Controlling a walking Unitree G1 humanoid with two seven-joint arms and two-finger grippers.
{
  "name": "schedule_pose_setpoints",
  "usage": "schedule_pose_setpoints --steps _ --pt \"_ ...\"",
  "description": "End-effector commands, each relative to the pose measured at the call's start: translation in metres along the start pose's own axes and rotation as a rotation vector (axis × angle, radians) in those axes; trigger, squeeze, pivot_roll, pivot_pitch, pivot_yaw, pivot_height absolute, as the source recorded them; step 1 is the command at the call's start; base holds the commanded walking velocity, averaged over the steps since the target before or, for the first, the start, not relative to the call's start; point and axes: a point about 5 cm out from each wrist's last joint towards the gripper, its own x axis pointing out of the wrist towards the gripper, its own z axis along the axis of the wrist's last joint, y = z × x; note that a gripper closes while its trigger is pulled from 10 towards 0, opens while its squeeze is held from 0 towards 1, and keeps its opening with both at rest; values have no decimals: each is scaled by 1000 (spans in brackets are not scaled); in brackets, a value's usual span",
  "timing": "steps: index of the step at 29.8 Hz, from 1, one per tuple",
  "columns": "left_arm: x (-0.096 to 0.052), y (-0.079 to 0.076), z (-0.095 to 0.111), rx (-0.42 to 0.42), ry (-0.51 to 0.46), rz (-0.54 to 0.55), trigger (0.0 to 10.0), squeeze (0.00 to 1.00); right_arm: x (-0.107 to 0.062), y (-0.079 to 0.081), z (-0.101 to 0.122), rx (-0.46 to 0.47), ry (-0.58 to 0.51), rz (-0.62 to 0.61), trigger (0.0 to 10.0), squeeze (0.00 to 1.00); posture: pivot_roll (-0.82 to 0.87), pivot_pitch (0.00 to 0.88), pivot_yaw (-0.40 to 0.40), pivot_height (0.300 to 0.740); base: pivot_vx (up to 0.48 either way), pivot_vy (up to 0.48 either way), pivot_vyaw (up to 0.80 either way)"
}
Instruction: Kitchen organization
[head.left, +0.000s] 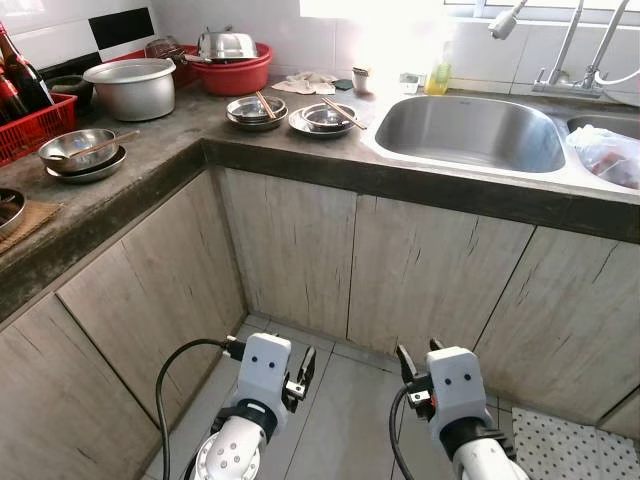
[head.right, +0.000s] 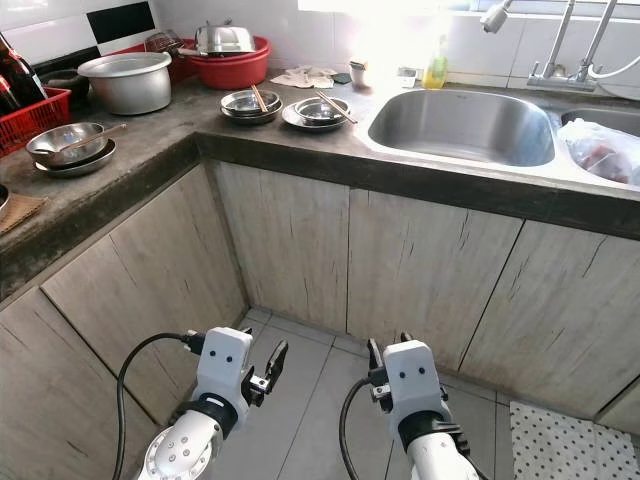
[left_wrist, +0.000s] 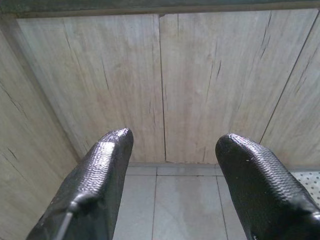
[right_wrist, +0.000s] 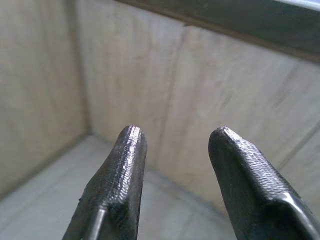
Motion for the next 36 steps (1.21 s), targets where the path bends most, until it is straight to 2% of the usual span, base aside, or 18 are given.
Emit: schedule_pose_setpoints --steps 1,3,4,6,10,17,30,36 --pt "0 0 -1 -4 1 0 10000 0 -1 2 4 54 -27 32 10000 0 86 0 -11 740 0 0 0" --pt "0 -1 -2 -5 0 -2 10000 0 1 -1 7 50 -49 -8 10000 0 84 0 -8 740 0 0 0" --pt "0 -1 -2 3 1 3 10000 0 2 -3 10 90 -72 -10 10000 0 85 0 -9 740 0 0 0" --pt "1 0 -1 18 -4 14 10000 0 3 -4 12 106 -82 -3 10000 0 84 0 -8 740 0 0 0" --pt "2 -2 -2 19 -1 -2 10000 0 5 -1 17 69 -111 28 10000 0 84 0 -11 740 0 0 0" --pt "2 -3 -3 23 2 -5 10000 0 6 4 17 77 -112 69 10000 0 83 0 -17 740 0 0 800" --pt "3 -6 -5 24 6 -16 10000 0 10 3 16 59 -114 78 10000 0 82 0 -17 740 0 0 781" --pt "4 -6 -6 26 5 -17 10000 0 16 -1 16 54 -115 59 10000 0 83 0 -16 740 124 0 0"
